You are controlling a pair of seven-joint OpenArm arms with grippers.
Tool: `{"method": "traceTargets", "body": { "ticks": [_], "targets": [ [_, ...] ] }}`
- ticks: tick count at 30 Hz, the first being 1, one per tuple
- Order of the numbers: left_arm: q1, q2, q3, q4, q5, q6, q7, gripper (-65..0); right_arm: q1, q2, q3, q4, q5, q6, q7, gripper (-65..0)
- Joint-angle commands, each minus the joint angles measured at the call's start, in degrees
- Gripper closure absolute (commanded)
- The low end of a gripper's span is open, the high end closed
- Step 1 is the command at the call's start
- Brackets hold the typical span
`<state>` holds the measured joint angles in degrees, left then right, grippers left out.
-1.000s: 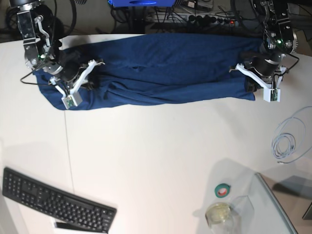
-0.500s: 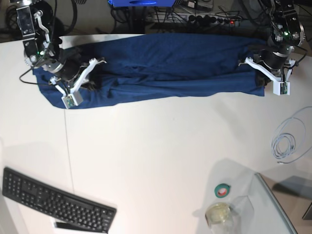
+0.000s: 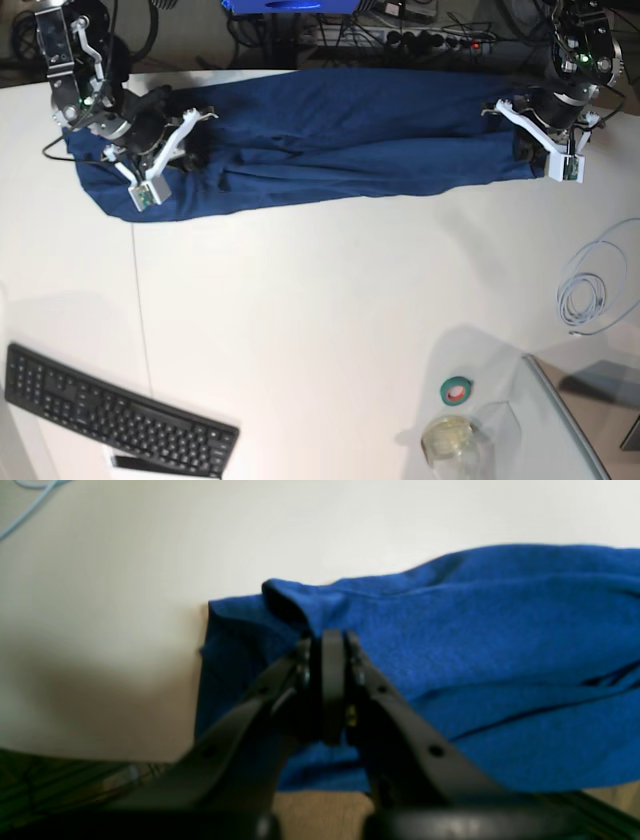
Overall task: Layout the t-shirt on the table in an organized manner, then fold the t-shirt properly
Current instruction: 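Lay the folded hem down and release it with both grippers, then grasp the ends of the folded strip with both grippers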
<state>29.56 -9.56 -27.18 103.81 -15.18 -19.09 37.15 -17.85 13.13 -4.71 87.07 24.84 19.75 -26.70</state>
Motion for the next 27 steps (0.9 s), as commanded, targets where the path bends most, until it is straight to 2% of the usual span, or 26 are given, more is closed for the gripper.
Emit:
{"method": "traceTargets", "body": {
  "ticks": [1,5,8,10,16,18,21,24,27],
  "targets": [
    [0.20,-0.68,-0.21,0.94,-0.25,0.06,-0.88,0.0,0.22,0.37,0.36,0.89,0.70,-0.10,1.16,-13.7],
    [1.25,-0.68,-0.21,0.85,-0.16,0.06,-0.88,0.0,-1.01,0.28,0.45,1.77,0.96,-0.19,1.42,-24.5],
    [1.34,-0.68,-0.73,0.85,-0.16,0.06,0.96,0.0,-2.51,-1.04,2.03,4.67,0.79,-3.09,1.51,-29.0],
    [1.16,-0.77,-0.82,1.03,-0.16,0.06,3.07,0.0,-3.30,-1.83,4.23,6.95,0.61,-3.70,1.51,-29.9],
    [1.69,-1.47,-0.91,1.38,-0.16,0.06,3.34,0.0,-1.10,-2.97,12.31,8.45,0.52,-3.79,1.16,-29.6],
    [2.31,-1.47,-1.00,1.55,-0.16,0.15,3.34,-6.6,0.13,-2.97,14.42,7.92,0.52,-3.79,1.07,-29.7],
    [2.39,-1.47,-2.05,1.90,-0.16,0.06,3.34,-21.9,2.77,-2.62,16.45,6.25,0.52,-3.79,0.90,-29.9],
    [2.39,-1.47,-5.04,1.90,-0.16,0.06,3.34,-33.9,5.49,-2.36,17.33,3.44,0.43,-3.79,-0.69,-29.4],
    [2.39,-1.47,-8.73,1.99,-0.16,0.06,3.34,-39.0,7.60,-2.36,17.59,0.80,0.43,-3.79,-0.77,-29.3]
  ]
}}
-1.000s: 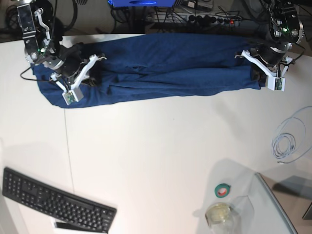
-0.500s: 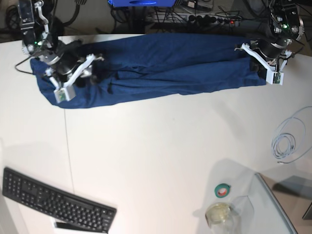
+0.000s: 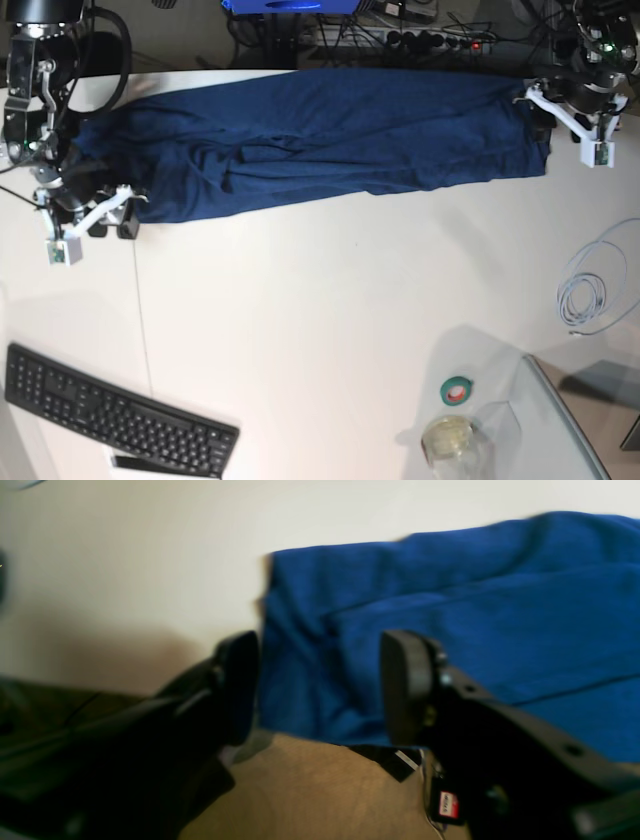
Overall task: Layout the t-shirt on the table in an organized manner, then fold the t-shirt properly
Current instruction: 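Grasp the ends of the folded strip with both grippers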
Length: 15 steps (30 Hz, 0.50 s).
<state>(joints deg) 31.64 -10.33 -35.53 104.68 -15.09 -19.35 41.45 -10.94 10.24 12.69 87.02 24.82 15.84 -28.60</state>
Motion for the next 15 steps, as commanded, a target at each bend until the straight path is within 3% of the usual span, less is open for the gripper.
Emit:
{"method": "traceTargets", "body": {
  "ticks": [1,6,8,11,12,15],
  "targets": [
    [0.32,-0.53,-2.05,1.65,-0.34,0.23,-0.97,-39.2,1.31,0.53,0.19,0.14,0.46,0.12,1.13,-29.3],
    [1.64,1.40,-3.64,5.60,-0.69,0.15,-0.88,-38.0,3.95,0.53,-0.25,-4.34,0.37,0.12,1.13,-28.8],
    [1.46,2.46,-1.35,5.16,-0.34,0.15,-0.88,-28.5,5.36,0.53,-0.34,-7.16,0.37,0.12,1.13,-23.6],
    [0.41,2.55,1.46,2.61,-0.34,0.23,-0.97,0.0,6.94,0.53,-0.34,-11.20,0.37,0.12,1.13,-7.5],
    [-0.21,2.55,1.99,1.12,-0.34,0.23,-0.97,0.0,7.20,0.62,-0.34,-12.61,0.37,0.12,1.13,-4.2],
    [-2.50,2.46,2.34,-3.54,-0.25,0.41,-0.97,0.0,7.47,2.02,0.10,-16.03,0.37,0.12,1.30,-4.5]
  ]
}}
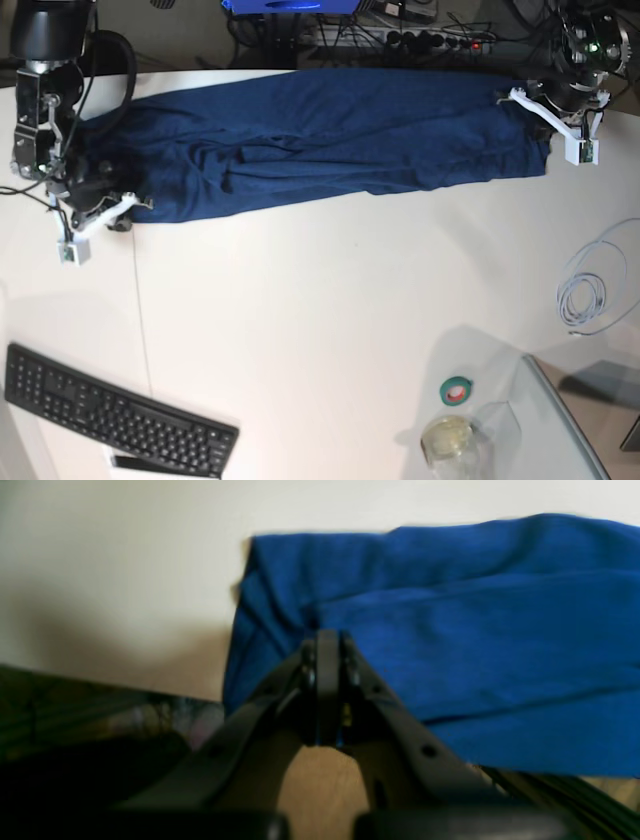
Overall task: Layout the t-shirt on the table in an organized manner, then fold the t-shirt properly
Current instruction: 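Grasp the ends of the folded strip with both grippers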
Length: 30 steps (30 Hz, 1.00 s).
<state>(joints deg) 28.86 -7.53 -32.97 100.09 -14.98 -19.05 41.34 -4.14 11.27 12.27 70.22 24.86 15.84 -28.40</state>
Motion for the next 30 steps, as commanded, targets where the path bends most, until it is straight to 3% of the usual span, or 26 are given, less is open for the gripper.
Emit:
{"method": "traceTargets", "body": {
  "ticks": [1,6,12,16,20,27,30],
  "targets": [
    [-0.60,-0.51,-0.22,-0.97,-0.36,0.10,-0.86,0.0,0.76,1.35,0.61,-0.46,0.32,0.12,1.19,-4.5],
    [-4.82,-1.22,-0.22,-9.24,-0.36,0.02,-1.03,0.0,2.25,3.37,0.69,-6.17,0.32,0.12,1.37,-4.4],
    [-10.27,-1.66,4.62,-15.57,-0.27,0.19,-1.12,0.0,4.01,4.16,0.61,-11.53,0.32,0.12,6.21,-4.4],
    [-15.10,-1.13,6.82,-17.76,7.82,0.19,-1.12,0.0,5.42,5.04,0.69,-12.68,0.32,-0.67,6.56,-4.4],
    [-19.68,0.36,6.82,-19.70,14.50,0.02,-1.12,0.0,6.82,6.10,0.61,-12.76,0.32,-5.07,8.14,-4.4],
    [-24.51,0.10,6.82,-23.30,15.99,-0.07,-1.12,0.0,9.46,7.85,0.61,-14.52,0.32,-5.42,8.32,-4.4],
    [-23.90,0.10,6.29,-17.94,15.38,-0.16,-0.86,0.0,9.55,8.21,0.69,-13.12,0.59,-4.98,8.49,-4.4]
  ]
}}
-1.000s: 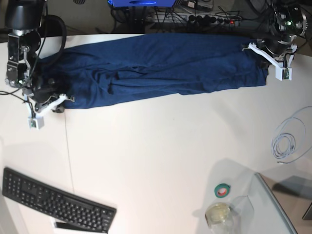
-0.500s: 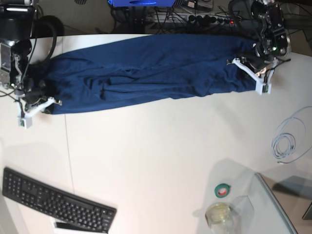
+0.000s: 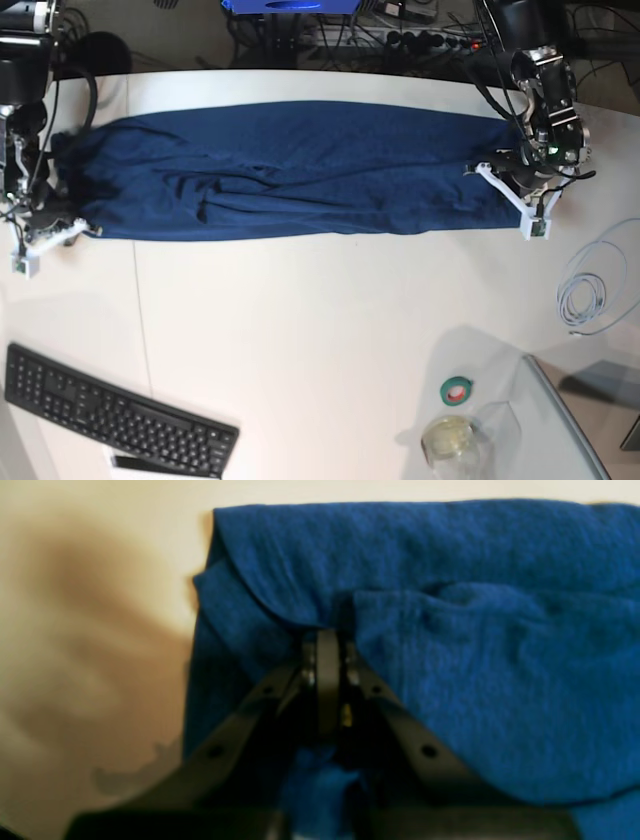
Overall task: Layout the t-shirt on the table in an organized manner, then fold the t-shirt properly
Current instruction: 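Grasp the ends of the folded strip with both grippers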
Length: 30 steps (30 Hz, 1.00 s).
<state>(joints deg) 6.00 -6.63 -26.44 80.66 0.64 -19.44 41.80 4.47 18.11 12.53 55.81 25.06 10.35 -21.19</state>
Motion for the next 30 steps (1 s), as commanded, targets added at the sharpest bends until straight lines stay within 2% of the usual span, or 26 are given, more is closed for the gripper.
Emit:
{"method": "traceTargets", "body": {
  "ticks": [1,5,8,10,13,17,18,19,22,23,30],
  "targets": [
    [-0.24,-0.71,-0.42,3.86,-0.25,0.23,-1.23,0.0,0.67,1.45,0.43,2.69,0.39,0.51,1.37,-4.4],
    [2.75,-0.44,-0.33,12.22,-0.34,0.23,-1.05,0.0,-2.67,1.19,0.43,13.77,0.66,0.51,1.28,-4.4],
    [3.36,-0.44,-0.77,17.23,-0.95,0.23,4.31,0.0,-5.74,1.01,0.43,21.68,0.66,0.16,1.01,-4.5],
    [3.80,-0.71,-4.55,19.51,-4.56,-0.38,6.42,0.0,-8.03,0.22,0.43,26.08,0.66,0.16,1.01,-4.7],
    [4.59,-2.38,-11.85,17.84,-11.85,-6.18,6.68,0.0,-12.69,-0.22,0.52,32.23,0.66,0.16,1.01,-4.7],
    [5.03,-6.51,-16.51,10.55,-19.06,-16.82,6.51,0.0,-18.14,-2.33,0.52,37.33,0.48,0.33,1.01,-4.7],
    [5.03,-7.30,-17.12,8.61,-20.29,-19.37,6.51,-9.1,-19.02,-2.86,0.52,37.86,0.48,0.51,1.01,-4.7],
    [5.03,-8.09,-18.00,6.50,-21.88,-20.56,6.33,-22.5,-19.81,-3.12,0.26,38.21,0.48,0.51,1.01,-4.7],
    [6.44,-8.88,-20.90,2.11,-25.74,-20.56,2.37,-56.9,-21.22,-4.61,-0.10,38.12,0.39,0.51,1.01,-4.7],
    [6.70,-8.88,-20.99,0.70,-26.45,-20.56,0.18,-65.0,-21.39,-4.97,-0.10,37.86,0.30,0.60,1.01,-4.7],
    [6.70,-8.97,-18.97,-10.11,-26.80,-20.56,-9.32,-65.0,-22.89,-5.05,-0.27,37.77,0.30,0.60,1.01,-4.5]
  ]
}}
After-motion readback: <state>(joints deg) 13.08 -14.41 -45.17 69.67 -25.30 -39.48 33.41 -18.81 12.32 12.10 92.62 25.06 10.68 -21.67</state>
